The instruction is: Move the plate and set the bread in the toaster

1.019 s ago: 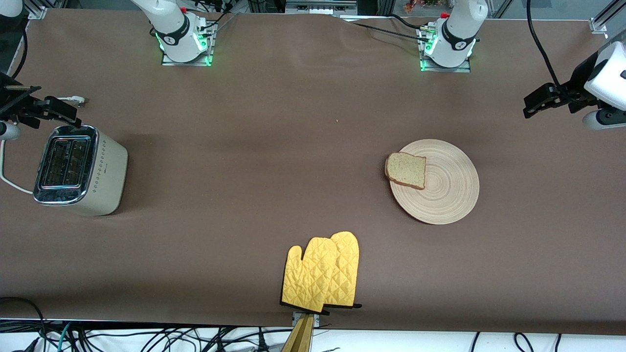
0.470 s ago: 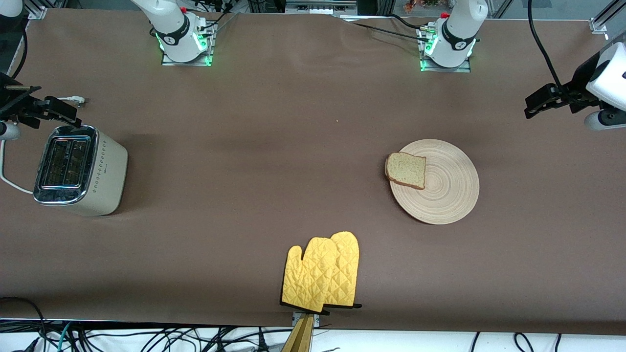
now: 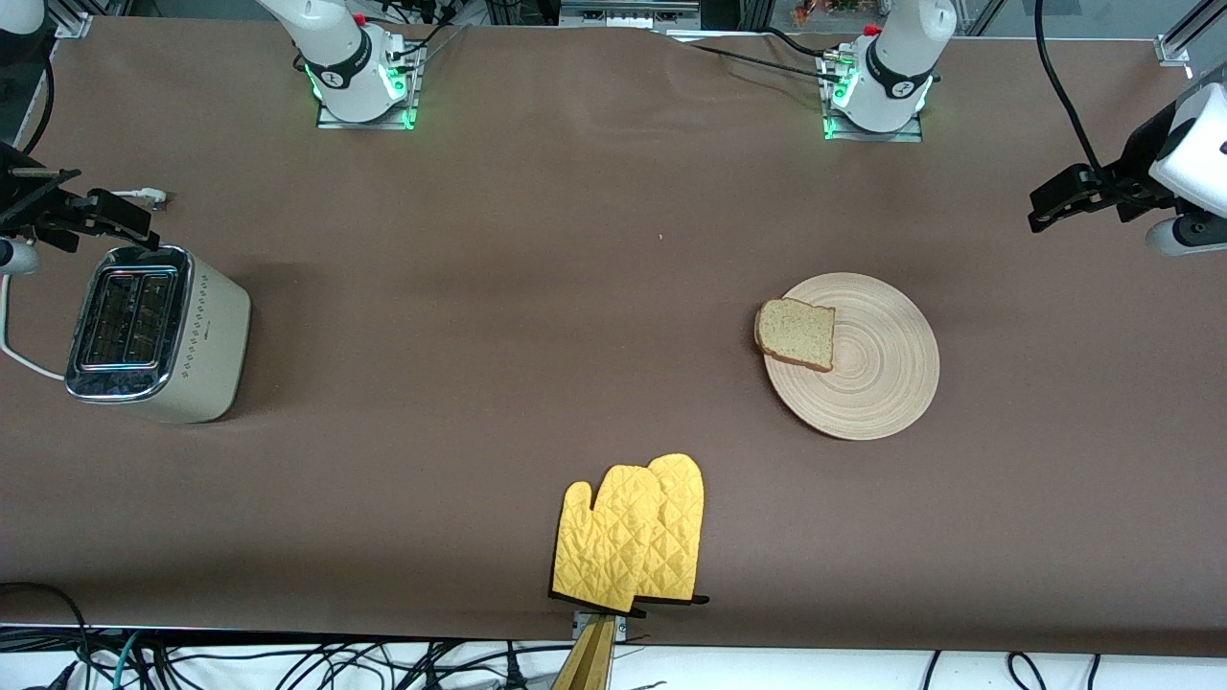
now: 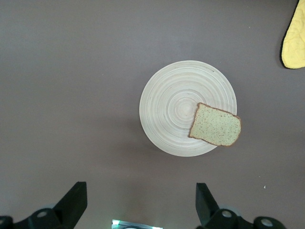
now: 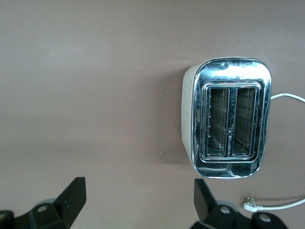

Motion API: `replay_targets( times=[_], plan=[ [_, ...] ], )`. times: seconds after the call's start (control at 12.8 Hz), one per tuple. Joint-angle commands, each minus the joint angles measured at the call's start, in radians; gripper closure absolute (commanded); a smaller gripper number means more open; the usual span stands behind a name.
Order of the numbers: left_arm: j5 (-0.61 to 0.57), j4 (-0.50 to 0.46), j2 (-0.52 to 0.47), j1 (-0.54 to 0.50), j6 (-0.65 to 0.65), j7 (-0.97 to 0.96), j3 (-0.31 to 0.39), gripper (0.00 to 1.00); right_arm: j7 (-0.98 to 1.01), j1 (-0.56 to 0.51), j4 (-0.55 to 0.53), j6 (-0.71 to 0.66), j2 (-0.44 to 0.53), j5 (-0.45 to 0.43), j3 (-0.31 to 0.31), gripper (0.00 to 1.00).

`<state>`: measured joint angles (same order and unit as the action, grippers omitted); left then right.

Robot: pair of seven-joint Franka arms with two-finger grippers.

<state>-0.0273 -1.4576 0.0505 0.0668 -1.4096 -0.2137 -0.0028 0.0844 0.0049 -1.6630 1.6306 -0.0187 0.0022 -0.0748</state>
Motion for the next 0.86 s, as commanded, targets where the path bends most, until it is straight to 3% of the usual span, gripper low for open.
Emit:
replay_targets(
  times=[0.0, 0.31, 0.78],
  plan=[
    [0.001, 0.006, 0.003, 0.004, -0.005, -0.004, 0.001, 0.00, 0.011, -0.002, 0.029, -0.021, -0.010, 0.015, 0.000, 0.00],
    [0.004, -0.030, -0.006, -0.010, -0.070, 0.002, 0.003, 0.00, 0.008, 0.001, 0.029, -0.021, -0.010, 0.013, 0.003, 0.00],
    [-0.003, -0.260, -0.037, -0.048, -0.363, 0.004, 0.001, 0.00, 0.008, 0.000, 0.029, -0.021, -0.010, 0.013, 0.003, 0.00]
  ],
)
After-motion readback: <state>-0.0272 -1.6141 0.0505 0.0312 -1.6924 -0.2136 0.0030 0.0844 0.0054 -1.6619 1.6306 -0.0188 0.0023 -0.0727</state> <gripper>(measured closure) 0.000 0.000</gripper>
